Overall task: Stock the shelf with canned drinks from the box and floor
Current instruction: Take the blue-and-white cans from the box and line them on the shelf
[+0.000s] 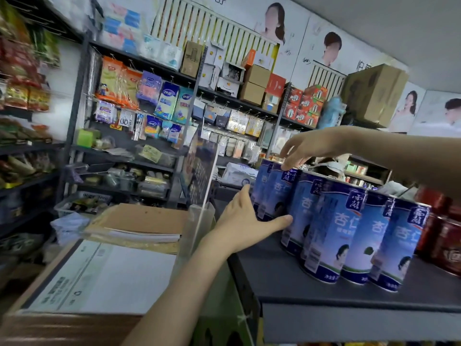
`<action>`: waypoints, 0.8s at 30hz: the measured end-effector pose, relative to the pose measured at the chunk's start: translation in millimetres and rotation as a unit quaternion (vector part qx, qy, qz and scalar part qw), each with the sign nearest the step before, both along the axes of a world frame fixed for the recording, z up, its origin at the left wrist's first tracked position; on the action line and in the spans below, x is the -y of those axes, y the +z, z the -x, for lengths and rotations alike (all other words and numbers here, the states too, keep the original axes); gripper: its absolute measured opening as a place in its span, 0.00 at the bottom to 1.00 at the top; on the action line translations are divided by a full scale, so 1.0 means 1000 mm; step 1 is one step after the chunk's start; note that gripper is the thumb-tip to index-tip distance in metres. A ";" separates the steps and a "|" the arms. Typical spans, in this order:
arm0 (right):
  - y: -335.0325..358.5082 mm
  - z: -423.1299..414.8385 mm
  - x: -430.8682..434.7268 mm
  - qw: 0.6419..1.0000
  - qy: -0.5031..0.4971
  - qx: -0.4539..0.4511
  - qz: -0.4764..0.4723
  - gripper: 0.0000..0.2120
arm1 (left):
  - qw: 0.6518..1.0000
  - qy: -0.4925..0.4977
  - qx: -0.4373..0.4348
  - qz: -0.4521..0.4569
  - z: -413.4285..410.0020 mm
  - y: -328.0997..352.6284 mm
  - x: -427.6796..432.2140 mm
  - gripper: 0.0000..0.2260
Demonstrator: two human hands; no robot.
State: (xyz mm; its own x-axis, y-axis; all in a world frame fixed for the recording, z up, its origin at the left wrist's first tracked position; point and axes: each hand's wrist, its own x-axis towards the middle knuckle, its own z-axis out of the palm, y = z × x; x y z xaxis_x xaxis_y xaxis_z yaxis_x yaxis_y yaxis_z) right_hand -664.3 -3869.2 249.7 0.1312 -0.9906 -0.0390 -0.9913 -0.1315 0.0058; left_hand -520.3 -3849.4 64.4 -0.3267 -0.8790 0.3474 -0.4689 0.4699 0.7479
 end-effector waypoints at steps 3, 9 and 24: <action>0.003 -0.002 -0.004 1.000 0.008 -0.007 -0.023 0.22 | 1.000 -0.004 0.009 0.007 -0.001 0.001 -0.002 0.49; 0.010 -0.002 -0.008 0.997 0.022 -0.019 -0.065 0.25 | 0.999 -0.009 0.040 0.018 -0.002 0.000 -0.002 0.44; -0.002 -0.007 0.004 1.000 -0.001 0.014 -0.007 0.29 | 0.999 0.012 0.033 0.013 0.001 0.003 -0.006 0.43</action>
